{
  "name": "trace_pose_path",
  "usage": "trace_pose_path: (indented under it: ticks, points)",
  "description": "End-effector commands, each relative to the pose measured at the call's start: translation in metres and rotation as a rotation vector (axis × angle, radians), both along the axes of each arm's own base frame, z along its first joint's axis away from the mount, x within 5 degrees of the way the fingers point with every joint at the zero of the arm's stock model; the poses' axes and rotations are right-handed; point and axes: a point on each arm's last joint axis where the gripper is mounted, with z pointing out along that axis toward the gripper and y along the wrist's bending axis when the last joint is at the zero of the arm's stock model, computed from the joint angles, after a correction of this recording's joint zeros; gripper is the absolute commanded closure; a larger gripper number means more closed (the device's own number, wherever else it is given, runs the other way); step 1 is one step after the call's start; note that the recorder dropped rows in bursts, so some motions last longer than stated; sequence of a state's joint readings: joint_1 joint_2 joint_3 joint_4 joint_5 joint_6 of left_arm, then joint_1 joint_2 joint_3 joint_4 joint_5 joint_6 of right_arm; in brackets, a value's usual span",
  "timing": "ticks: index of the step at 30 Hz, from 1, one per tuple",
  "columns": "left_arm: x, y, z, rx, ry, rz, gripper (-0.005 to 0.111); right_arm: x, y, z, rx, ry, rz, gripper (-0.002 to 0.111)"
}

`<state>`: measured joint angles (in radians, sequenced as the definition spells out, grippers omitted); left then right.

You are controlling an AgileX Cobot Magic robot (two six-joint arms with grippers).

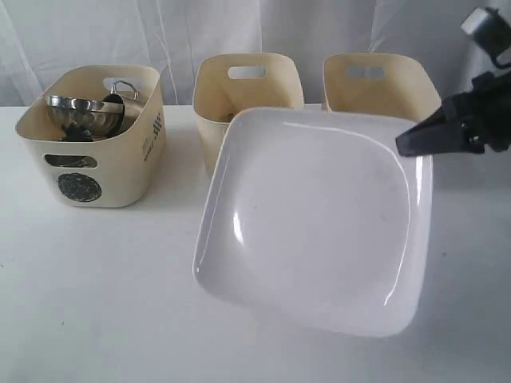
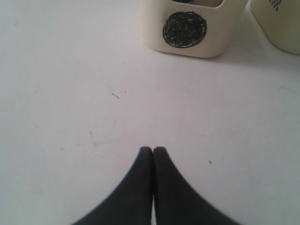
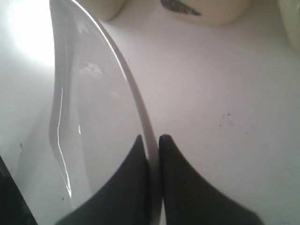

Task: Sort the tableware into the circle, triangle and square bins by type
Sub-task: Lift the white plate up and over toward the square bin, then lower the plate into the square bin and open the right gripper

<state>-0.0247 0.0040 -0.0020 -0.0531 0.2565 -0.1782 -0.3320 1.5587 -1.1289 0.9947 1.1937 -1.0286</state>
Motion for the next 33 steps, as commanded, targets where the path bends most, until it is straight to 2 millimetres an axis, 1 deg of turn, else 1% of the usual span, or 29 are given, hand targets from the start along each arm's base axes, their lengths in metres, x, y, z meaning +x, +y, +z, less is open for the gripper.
trace_pose_path:
  ticks: [1, 5, 8, 9, 10, 11, 14, 15, 18, 20, 21, 23, 29, 31, 33]
  points:
    - [0.000, 0.000, 0.000, -0.001, -0.003, 0.004, 0.107, 0.004, -0.005, 0.041, 0.047, -0.082, -0.054, 0.108]
    - [0.000, 0.000, 0.000, -0.001, -0.003, 0.004, 0.107, 0.019, -0.022, 0.065, 0.007, -0.186, -0.235, 0.108]
    - [0.000, 0.000, 0.000, -0.001, -0.003, 0.004, 0.107, 0.025, -0.034, 0.083, -0.017, -0.260, -0.315, 0.108]
    - [0.000, 0.000, 0.000, -0.001, -0.003, 0.004, 0.107, 0.030, -0.043, 0.092, -0.043, -0.320, -0.387, 0.108]
    - [0.000, 0.000, 0.000, -0.001, -0.003, 0.004, 0.107, 0.032, -0.046, 0.096, -0.055, -0.344, -0.418, 0.108]
    - [0.000, 0.000, 0.000, -0.001, -0.003, 0.004, 0.107, 0.036, -0.052, 0.098, -0.076, -0.381, -0.483, 0.108]
    - [0.000, 0.000, 0.000, -0.001, -0.003, 0.004, 0.107, 0.043, -0.060, 0.107, -0.074, -0.439, -0.581, 0.108]
    - [0.000, 0.000, 0.000, -0.001, -0.003, 0.004, 0.107, 0.048, -0.068, 0.112, -0.089, -0.487, -0.651, 0.108]
    - [0.000, 0.000, 0.000, -0.001, -0.003, 0.004, 0.107, 0.058, -0.088, 0.119, -0.134, -0.586, -0.841, 0.108]
    - [0.000, 0.000, 0.000, -0.001, -0.003, 0.004, 0.107, 0.066, -0.100, 0.114, -0.161, -0.609, -0.930, 0.108]
    - [0.000, 0.000, 0.000, -0.001, -0.003, 0.004, 0.107, 0.069, -0.103, 0.111, -0.167, -0.608, -0.945, 0.108]
    - [0.000, 0.000, 0.000, -0.001, -0.003, 0.004, 0.107, 0.080, -0.110, 0.097, -0.185, -0.586, -0.960, 0.108]
    - [0.000, 0.000, 0.000, -0.001, -0.003, 0.004, 0.107, 0.120, -0.102, 0.040, -0.258, -0.497, -0.914, 0.108]
    - [0.000, 0.000, 0.000, -0.001, -0.003, 0.004, 0.107, 0.129, -0.097, 0.027, -0.290, -0.489, -0.900, 0.108]
    - [0.000, 0.000, 0.000, -0.001, -0.003, 0.004, 0.107, 0.133, -0.093, 0.021, -0.317, -0.491, -0.884, 0.108]
